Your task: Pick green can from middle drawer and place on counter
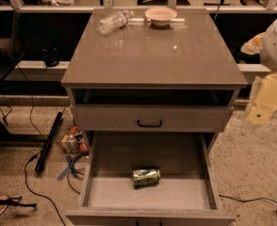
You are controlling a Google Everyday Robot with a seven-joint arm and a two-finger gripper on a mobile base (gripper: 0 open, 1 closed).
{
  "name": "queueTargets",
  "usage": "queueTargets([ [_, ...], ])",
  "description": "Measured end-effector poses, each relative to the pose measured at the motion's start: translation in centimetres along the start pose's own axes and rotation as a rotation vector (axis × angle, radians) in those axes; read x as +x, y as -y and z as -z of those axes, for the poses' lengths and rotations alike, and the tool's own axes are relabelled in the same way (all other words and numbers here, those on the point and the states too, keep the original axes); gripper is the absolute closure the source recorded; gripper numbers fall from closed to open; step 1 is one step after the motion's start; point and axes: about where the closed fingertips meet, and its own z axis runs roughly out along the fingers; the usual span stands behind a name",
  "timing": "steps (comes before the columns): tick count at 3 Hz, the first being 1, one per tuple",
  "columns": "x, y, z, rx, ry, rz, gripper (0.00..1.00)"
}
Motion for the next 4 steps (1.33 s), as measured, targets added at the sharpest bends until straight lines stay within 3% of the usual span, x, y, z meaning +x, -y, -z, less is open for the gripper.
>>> queueTargets([
  [2,-0.5,-0.2,-10.4,-0.089,0.241,-0.013,0.00],
  [3,-2.5,-1.6,-16.3,-0.136,0.401,-0.032,0.00],
  [4,-2.5,-1.6,-16.3,-0.136,0.401,-0.031,0.00],
])
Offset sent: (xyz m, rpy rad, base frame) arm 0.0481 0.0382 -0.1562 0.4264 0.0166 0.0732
